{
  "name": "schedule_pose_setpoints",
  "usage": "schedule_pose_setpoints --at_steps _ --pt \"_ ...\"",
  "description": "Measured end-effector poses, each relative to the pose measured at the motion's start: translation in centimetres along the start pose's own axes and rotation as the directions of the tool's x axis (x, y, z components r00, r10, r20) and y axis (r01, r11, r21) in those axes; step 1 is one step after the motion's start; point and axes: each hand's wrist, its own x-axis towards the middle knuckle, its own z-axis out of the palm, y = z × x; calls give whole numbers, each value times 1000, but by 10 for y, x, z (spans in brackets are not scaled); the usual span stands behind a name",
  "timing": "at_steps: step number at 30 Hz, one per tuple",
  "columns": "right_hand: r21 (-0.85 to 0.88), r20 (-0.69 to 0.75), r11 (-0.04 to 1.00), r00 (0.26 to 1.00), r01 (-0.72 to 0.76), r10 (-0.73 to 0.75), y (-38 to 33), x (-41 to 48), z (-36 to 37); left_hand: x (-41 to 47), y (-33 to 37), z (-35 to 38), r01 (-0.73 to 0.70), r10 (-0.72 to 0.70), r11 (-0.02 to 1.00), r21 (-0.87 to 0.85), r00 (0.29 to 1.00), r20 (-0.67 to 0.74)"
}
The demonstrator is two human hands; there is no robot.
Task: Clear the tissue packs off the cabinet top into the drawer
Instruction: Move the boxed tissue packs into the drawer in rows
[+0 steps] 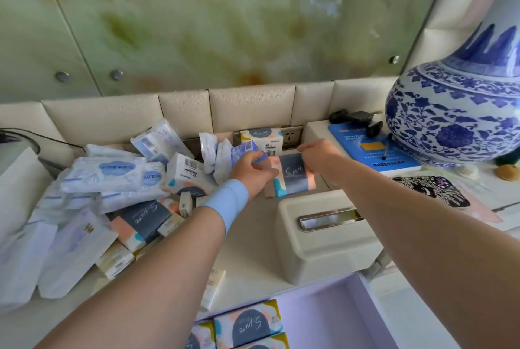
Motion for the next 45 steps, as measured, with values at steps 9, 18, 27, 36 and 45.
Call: schedule_pose_setpoints --at_steps 9,18,27,36,45 --pt "106 37 964 967 245 -250 -33 -36 6 -30 13 -66 -229 229 973 12 963 -139" --pt "74 273 930 889 360 -367 -65 -49 53 -47 13 -123 -178 116 805 566 983 144" --pt "-342 65 904 967 255 -248 -48 -6 69 -44 1 -153 -44 40 684 729 999 22" --pt "-653 14 710 942 262 -334 -48 17 79 -23 -8 -134 -24 36 308 951 999 14" --pt "-749 44 601 925 281 -377 -43 64 101 -13 -6 -131 -158 253 652 742 967 -17"
